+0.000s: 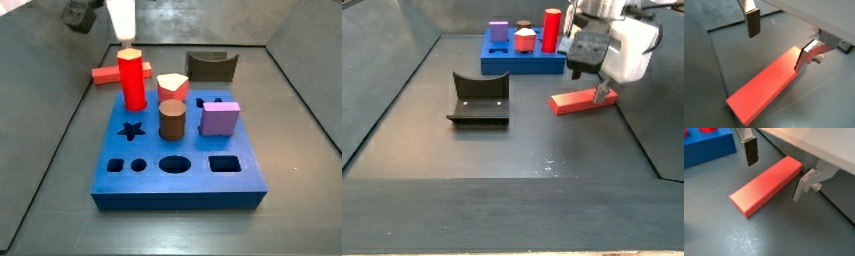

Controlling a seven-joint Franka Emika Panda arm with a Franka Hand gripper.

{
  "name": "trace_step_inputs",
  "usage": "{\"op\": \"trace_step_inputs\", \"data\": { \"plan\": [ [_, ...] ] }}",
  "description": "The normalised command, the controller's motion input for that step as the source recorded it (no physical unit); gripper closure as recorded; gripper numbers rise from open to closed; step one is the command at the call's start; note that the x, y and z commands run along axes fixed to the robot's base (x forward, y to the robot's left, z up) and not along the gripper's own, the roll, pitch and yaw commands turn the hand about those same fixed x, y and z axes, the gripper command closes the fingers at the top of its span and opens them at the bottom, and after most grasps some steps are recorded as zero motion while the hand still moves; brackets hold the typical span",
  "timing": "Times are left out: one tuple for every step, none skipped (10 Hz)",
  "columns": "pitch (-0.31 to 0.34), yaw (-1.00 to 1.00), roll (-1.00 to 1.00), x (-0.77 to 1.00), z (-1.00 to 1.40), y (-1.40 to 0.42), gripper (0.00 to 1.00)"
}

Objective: Pick up the rectangle object. Move up. Place the rectangle object on the fixture. Regrasp the rectangle object. Move to above the board. Insert the rectangle object.
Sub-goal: Pick up the rectangle object.

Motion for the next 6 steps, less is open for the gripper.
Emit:
{"op": "trace_step_inputs", "data": {
  "plan": [
    [-0.083, -0.08, 0.05, -0.11, -0.23, -0.07, 0.0],
    [-0.034, -0.04, 0.03, 0.0, -0.35, -0.11, 0.0],
    [-0.05, -0.05, 0.03, 0.0, -0.38, -0.11, 0.0],
    [-0.014, -0.04, 0.01, 0.0, -0.21, -0.04, 0.0],
    [-0.001, -0.05, 0.0, 0.0, -0.34, -0.05, 0.0],
    [0.0, -0.03, 0.01, 0.0, -0.16, -0.01, 0.0]
  ]
}}
